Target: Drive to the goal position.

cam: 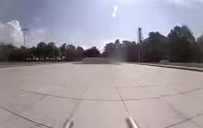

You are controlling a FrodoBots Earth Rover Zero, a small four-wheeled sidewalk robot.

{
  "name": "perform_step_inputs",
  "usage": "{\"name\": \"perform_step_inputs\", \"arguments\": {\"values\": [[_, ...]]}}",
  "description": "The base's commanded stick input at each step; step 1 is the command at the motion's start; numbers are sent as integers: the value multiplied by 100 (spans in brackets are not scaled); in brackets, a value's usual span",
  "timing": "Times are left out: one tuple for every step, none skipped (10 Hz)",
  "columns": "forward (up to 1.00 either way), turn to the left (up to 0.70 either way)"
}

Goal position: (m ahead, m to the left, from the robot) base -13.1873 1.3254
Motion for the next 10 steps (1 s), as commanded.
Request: {"name": "perform_step_inputs", "arguments": {"values": [[23, 0], [10, 0], [10, 0], [10, 1], [10, 10], [10, 19], [10, 19], [10, 19], [10, 19], [10, 19]]}}
